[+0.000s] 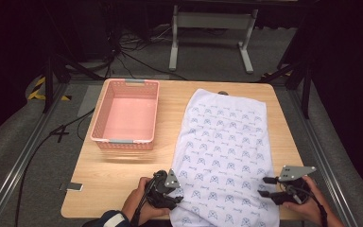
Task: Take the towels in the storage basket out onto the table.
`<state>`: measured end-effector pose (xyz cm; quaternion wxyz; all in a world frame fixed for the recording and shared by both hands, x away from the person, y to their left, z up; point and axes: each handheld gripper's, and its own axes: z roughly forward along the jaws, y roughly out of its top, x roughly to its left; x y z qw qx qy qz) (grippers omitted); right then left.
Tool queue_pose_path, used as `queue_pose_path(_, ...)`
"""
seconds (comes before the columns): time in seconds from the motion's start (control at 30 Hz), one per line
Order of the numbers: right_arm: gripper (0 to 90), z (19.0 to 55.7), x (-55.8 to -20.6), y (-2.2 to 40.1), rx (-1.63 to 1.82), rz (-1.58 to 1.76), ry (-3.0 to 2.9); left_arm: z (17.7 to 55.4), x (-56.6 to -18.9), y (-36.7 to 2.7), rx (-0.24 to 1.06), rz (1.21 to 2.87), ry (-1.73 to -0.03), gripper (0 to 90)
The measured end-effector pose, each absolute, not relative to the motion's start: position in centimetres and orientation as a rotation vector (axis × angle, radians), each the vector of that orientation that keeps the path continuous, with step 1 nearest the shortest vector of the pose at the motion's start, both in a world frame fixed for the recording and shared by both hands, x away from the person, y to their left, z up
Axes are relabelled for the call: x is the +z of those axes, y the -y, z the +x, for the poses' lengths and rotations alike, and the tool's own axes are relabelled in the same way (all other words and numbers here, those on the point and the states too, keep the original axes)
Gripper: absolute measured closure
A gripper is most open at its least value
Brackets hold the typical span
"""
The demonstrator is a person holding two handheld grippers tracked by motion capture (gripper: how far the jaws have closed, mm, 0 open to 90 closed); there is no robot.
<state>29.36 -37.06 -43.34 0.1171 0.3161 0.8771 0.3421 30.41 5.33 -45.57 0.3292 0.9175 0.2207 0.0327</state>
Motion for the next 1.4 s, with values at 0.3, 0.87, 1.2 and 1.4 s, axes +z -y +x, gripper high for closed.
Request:
queue_pose_path(0.3,49.6,36.7,-43.9,38.5,0.885,1.088,-2.298,36.1,-45.4,-0.7,0.236,2.388,-0.542,31.8)
queue_pose_path(0.87,49.1,37.3,-45.1,37.8,0.907,1.039,-2.476,30.7,-46.2,-1.5,0.017,2.369,-0.498,37.8)
queue_pose_path(1.2,48.1,33.9,-44.5,37.7,0.826,0.946,-2.618,30.1,-45.2,-2.0,-0.051,2.388,-0.37,38.6)
queue_pose_path(1.4,44.5,34.8,-43.0,38.2,0.893,0.992,-2.446,34.9,-43.9,-1.9,0.17,2.296,-0.509,30.1)
